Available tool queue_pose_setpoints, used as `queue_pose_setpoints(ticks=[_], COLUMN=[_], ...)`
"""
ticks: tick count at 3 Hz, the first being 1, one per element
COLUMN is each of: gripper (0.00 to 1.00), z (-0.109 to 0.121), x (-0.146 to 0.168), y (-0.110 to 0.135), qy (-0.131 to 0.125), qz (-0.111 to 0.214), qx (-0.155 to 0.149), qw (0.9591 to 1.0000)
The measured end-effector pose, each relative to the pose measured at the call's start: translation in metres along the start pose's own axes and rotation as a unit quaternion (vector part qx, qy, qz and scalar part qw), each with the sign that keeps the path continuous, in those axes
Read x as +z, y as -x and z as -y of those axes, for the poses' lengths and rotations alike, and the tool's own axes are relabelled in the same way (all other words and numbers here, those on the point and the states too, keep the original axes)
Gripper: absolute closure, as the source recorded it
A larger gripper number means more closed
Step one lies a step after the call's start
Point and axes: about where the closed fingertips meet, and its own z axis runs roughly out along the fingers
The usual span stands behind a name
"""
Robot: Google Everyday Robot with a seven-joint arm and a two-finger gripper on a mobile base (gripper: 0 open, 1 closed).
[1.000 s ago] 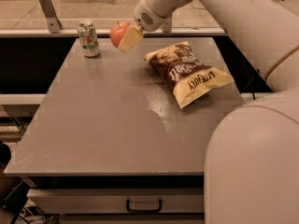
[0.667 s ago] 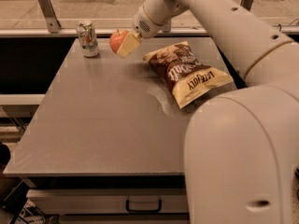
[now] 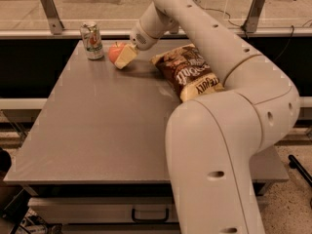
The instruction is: Move apple near 7up can
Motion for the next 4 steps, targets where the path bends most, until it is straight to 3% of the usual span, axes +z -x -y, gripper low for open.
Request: queue_pose_setpoints(ticks=[1,2,4], gripper=[1.00,0.82,0.35], z=[0.002,0.004,0.003], x=[0.022,0.035,0.038], y=[0.006,0.011,0.011], qy=[0.006,0.009,0.011], qz=[0.007,0.016,0.015], qx=[0.003,0.003,0.003], qw=[1.0000,0.9998,0.9998])
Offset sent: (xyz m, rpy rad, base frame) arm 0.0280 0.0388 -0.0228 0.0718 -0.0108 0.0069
